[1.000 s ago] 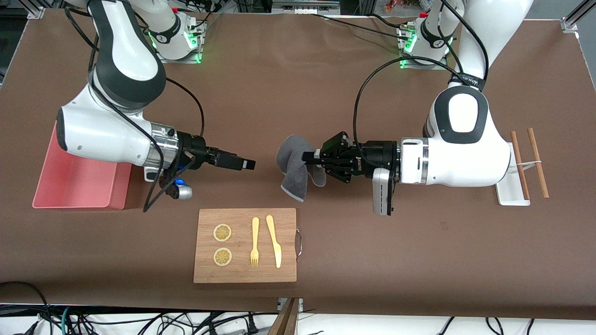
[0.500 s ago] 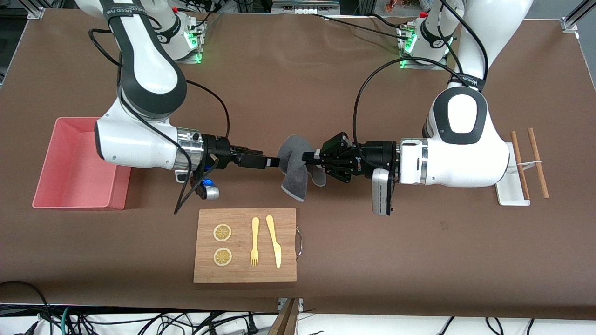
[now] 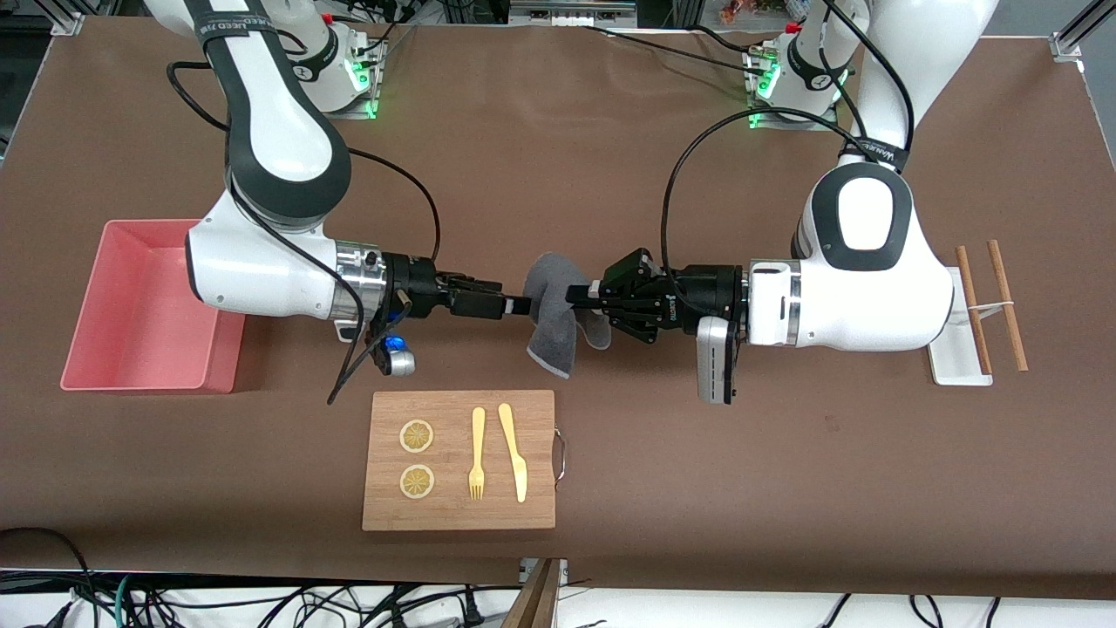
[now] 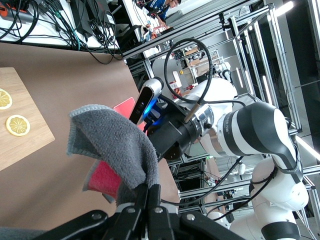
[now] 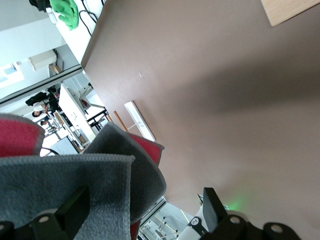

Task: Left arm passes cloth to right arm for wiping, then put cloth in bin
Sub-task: 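Move the right gripper toward the cloth held by the left gripper, then close the right gripper on the cloth beside the left gripper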

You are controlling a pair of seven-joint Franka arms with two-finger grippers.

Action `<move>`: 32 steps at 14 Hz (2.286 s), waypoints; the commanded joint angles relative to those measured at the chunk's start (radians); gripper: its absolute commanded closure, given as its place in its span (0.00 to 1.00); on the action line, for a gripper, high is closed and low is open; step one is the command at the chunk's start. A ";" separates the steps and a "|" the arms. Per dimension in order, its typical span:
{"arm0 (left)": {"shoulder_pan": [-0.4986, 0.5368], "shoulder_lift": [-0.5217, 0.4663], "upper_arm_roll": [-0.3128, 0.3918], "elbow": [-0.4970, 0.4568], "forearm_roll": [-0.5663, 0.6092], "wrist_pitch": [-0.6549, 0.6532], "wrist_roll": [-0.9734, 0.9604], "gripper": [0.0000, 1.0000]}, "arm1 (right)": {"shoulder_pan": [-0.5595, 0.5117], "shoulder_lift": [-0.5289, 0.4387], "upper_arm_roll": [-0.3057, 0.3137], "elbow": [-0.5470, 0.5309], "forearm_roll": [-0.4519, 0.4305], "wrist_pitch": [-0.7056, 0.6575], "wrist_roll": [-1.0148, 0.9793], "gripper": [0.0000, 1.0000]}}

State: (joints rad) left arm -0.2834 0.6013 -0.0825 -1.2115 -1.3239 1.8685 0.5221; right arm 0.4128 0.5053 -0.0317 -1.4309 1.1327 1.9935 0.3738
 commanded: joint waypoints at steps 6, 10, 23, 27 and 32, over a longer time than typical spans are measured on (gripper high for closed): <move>-0.008 -0.017 0.006 -0.025 -0.017 0.012 0.018 1.00 | -0.071 0.009 0.004 0.015 0.088 0.001 -0.047 0.00; -0.008 -0.014 0.006 -0.025 -0.011 0.014 0.018 1.00 | -0.055 0.001 0.006 -0.094 0.189 -0.010 -0.265 0.00; -0.011 -0.012 0.006 -0.025 0.006 0.014 0.018 1.00 | -0.060 0.002 0.015 -0.141 0.315 -0.051 -0.434 0.00; -0.011 -0.011 0.006 -0.025 0.006 0.014 0.018 1.00 | -0.068 0.002 0.052 -0.175 0.433 -0.044 -0.493 0.00; -0.014 -0.008 0.006 -0.023 0.028 0.021 0.018 1.00 | -0.066 0.015 0.070 -0.195 0.541 -0.039 -0.529 0.01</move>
State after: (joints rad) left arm -0.2880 0.6015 -0.0824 -1.2255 -1.3088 1.8696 0.5234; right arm 0.3575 0.5309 0.0203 -1.6018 1.6241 1.9513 -0.1241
